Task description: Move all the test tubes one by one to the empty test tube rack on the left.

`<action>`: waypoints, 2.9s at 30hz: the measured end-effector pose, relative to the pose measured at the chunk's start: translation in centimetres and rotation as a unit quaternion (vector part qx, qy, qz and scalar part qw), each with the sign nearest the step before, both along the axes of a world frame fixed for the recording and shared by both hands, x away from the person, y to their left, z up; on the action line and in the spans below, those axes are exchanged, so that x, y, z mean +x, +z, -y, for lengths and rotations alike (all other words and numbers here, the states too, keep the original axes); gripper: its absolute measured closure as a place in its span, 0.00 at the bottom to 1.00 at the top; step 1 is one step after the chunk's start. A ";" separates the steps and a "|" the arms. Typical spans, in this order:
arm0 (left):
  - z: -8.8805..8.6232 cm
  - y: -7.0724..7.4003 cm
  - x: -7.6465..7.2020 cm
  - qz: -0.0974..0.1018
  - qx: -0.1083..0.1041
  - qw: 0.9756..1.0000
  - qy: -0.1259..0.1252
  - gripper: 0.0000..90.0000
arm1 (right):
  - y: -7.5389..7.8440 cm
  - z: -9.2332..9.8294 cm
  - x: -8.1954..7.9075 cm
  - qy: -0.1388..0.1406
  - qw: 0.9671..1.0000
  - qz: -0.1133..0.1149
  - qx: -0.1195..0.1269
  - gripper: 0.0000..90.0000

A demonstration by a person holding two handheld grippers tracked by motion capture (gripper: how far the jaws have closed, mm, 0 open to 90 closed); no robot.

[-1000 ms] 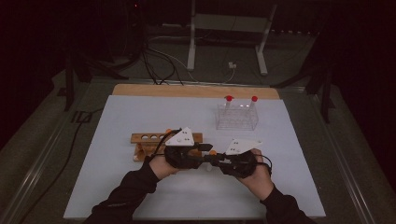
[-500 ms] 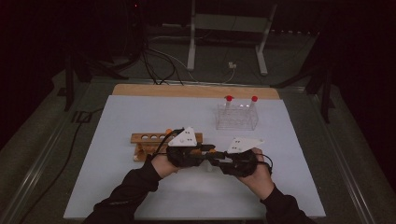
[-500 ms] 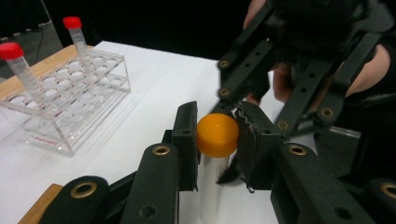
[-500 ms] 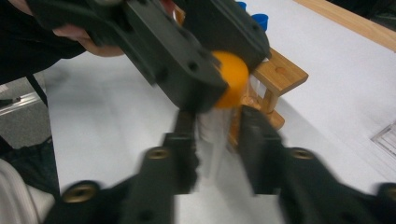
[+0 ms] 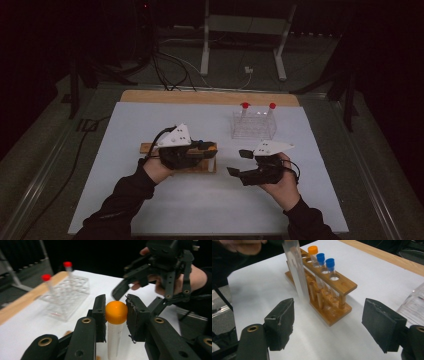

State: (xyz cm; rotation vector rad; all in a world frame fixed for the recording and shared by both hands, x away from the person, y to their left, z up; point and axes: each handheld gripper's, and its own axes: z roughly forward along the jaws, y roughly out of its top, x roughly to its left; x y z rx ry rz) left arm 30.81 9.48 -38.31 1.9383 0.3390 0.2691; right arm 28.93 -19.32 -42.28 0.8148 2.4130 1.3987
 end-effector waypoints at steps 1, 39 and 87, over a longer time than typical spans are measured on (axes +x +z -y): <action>-0.4 0.2 0.0 0.002 -0.001 1.000 0.007 0.80 | 0.0 0.1 0.0 -0.003 1.000 0.002 0.001 0.26; -9.1 -2.4 4.1 -0.011 -0.011 0.987 0.157 0.80 | 0.5 1.6 0.0 -0.021 1.000 0.015 0.016 0.00; -9.7 -4.9 3.4 -0.053 0.001 0.988 0.143 0.32 | 1.2 2.4 0.4 -0.021 0.999 0.018 0.029 0.00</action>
